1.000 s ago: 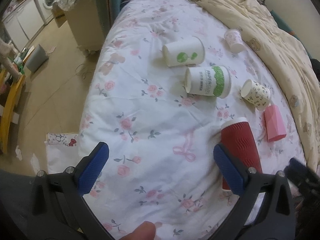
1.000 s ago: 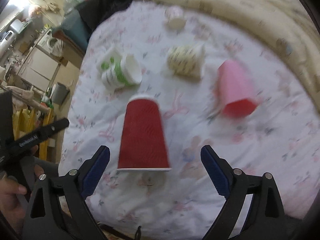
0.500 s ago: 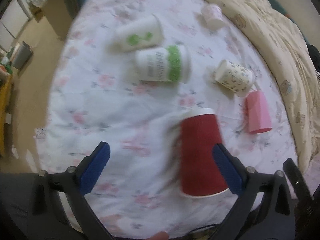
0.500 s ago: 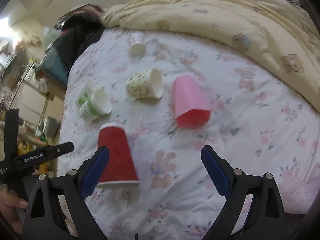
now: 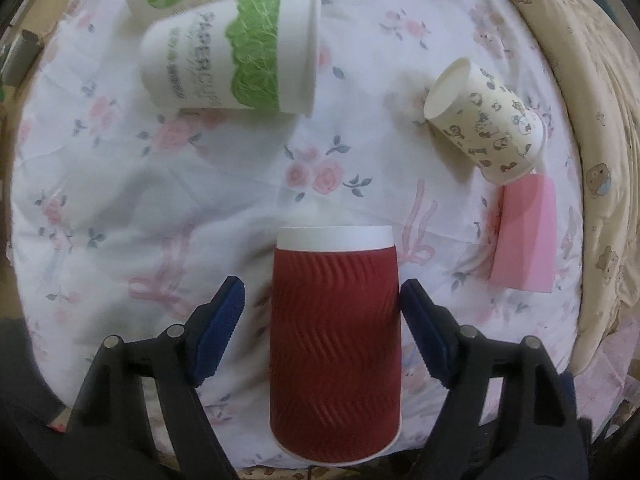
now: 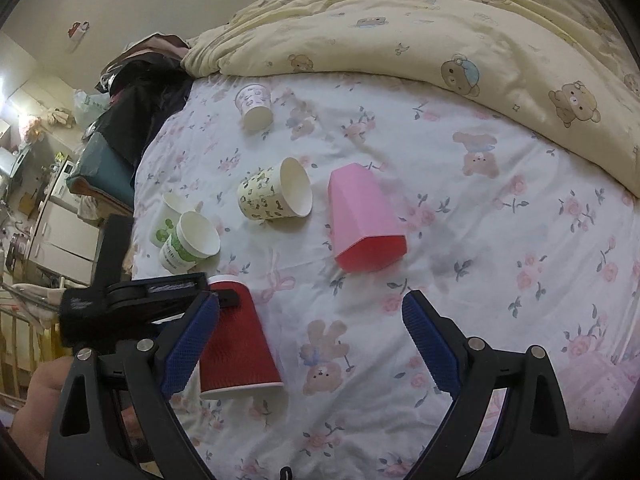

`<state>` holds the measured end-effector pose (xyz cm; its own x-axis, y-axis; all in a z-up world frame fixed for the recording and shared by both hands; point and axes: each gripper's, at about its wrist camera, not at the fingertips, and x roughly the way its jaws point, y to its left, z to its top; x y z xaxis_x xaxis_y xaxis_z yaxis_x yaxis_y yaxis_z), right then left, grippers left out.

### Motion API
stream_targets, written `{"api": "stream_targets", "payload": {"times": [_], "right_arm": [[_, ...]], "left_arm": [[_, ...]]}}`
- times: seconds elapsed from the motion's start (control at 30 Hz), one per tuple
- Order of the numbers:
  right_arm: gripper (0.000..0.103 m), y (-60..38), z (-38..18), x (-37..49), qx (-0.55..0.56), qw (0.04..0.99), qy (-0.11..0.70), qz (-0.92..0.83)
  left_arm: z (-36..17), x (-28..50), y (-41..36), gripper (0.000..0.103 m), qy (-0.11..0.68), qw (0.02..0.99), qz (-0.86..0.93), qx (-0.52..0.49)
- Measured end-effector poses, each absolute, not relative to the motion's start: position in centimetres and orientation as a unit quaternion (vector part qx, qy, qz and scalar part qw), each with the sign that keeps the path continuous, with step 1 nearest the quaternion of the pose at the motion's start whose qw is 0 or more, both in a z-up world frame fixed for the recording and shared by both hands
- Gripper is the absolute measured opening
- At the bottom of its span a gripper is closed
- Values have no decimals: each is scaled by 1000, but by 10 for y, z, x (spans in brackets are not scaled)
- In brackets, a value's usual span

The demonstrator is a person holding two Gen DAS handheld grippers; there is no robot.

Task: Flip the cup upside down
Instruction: 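Close the left tool on the red cup while the right tool releases it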

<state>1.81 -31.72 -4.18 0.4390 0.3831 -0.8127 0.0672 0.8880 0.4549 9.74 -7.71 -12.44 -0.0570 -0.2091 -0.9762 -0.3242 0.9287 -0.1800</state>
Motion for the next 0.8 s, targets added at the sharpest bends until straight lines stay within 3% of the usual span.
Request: {"api": "stream_targets", "payload": {"times": [0.13,0.4,0.8], "right_arm": [[95,-312,-43,21,206,820,524,100],[95,-307,-45,21,198,820,527,98],[95,-294,-56,18,233,791,544,155]], "left_arm": [[-130,99,-85,65,734,652,24,-190],[-125,97,-83,63,729,659,3,-184],[-25,58,-26,63,614,771,-55,-161]]}}
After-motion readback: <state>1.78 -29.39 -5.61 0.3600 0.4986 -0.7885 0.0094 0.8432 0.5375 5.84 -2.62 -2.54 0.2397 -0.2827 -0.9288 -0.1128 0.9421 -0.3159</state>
